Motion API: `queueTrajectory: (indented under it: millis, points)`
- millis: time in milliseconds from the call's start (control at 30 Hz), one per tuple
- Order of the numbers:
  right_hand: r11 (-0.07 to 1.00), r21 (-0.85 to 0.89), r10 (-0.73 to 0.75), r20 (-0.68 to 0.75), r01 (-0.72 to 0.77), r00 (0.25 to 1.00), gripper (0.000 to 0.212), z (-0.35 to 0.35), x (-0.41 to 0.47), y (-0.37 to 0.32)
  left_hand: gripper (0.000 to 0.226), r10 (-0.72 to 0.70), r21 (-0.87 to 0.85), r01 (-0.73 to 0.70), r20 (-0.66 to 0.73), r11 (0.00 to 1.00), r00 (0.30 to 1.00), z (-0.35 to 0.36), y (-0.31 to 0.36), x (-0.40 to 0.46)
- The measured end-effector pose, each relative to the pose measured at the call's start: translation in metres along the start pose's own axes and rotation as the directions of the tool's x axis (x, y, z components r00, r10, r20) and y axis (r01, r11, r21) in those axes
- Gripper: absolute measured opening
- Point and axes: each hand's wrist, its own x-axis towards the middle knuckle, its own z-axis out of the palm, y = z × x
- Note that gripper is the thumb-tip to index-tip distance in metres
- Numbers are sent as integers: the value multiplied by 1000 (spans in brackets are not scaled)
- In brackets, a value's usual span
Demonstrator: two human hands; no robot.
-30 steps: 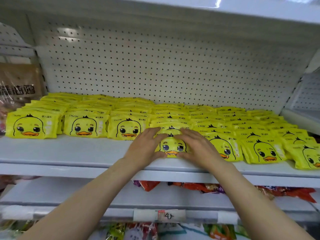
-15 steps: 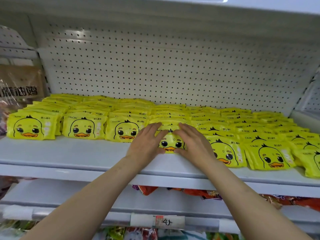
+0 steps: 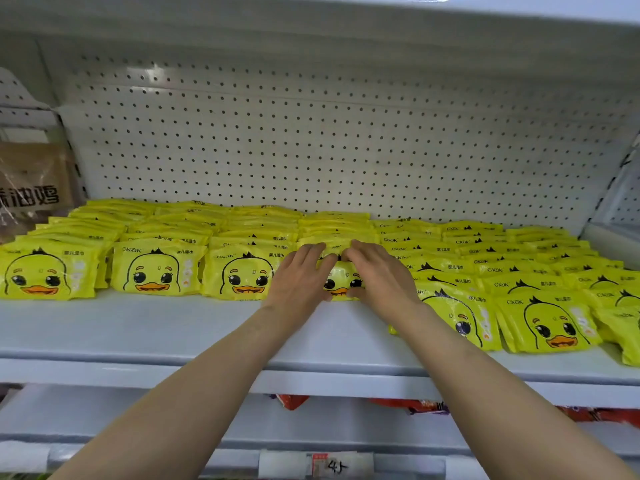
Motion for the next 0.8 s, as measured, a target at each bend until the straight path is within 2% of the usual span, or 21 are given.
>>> queueTrajectory:
  millis: [167, 500, 633, 800]
  points:
    - [999, 34, -15, 37, 14, 999, 62, -6, -2, 9, 84, 22, 9, -21, -45, 1000, 999, 6, -2, -1]
    - [1000, 16, -4, -12, 4, 1000, 55, -7, 6, 7, 81, 12, 35, -10, -49, 999, 999, 9, 0, 7]
    - [999, -32, -32, -17, 31, 999, 61, 0, 2, 8, 79, 22, 39, -20, -68, 999, 997, 10, 0, 3]
    - [999, -37, 1, -2, -1, 1000, 68, 4, -1, 7, 78, 11, 37, -8, -83, 999, 996, 11, 1, 2]
